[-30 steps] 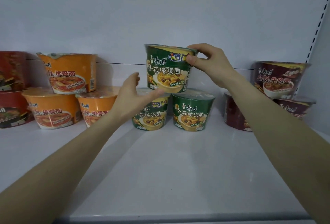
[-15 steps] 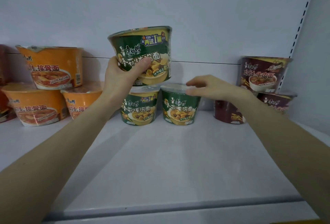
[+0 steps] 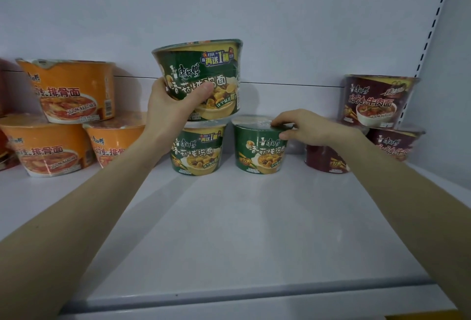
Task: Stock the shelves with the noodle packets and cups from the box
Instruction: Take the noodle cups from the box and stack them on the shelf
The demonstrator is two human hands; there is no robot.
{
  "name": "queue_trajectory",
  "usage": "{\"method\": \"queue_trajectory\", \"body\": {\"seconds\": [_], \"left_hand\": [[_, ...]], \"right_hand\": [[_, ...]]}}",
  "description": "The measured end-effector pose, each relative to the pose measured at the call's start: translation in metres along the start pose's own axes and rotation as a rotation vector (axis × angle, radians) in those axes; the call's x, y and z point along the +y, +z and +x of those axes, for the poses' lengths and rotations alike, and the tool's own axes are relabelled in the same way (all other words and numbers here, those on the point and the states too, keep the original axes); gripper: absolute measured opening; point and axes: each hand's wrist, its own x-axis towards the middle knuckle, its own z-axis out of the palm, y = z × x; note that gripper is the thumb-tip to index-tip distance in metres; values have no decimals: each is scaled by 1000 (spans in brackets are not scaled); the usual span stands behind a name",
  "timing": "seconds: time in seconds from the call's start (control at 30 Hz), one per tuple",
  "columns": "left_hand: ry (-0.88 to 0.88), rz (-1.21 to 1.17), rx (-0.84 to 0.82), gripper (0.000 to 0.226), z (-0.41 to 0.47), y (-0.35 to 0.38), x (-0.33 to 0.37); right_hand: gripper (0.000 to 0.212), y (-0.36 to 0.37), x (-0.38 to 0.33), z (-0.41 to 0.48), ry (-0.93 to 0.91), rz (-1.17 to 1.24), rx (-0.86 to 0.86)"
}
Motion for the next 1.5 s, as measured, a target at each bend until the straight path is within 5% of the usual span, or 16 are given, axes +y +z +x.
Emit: {"method": "queue_trajectory", "body": {"seconds": [0.27, 0.87, 1.3, 1.5], "left_hand": [[6, -16, 8, 65, 3, 4, -2], [26, -29, 2, 56, -2, 4, 4], [24, -45, -30, 82, -9, 0, 10], [25, -33, -21, 68, -12, 2, 10]], "right_hand": [[36, -2, -5, -3, -40, 162, -9], [33, 1, -14, 2, -20, 58, -10], [33, 6, -14, 5, -16, 28, 29], [42, -4, -22, 2, 13, 117, 35]]}}
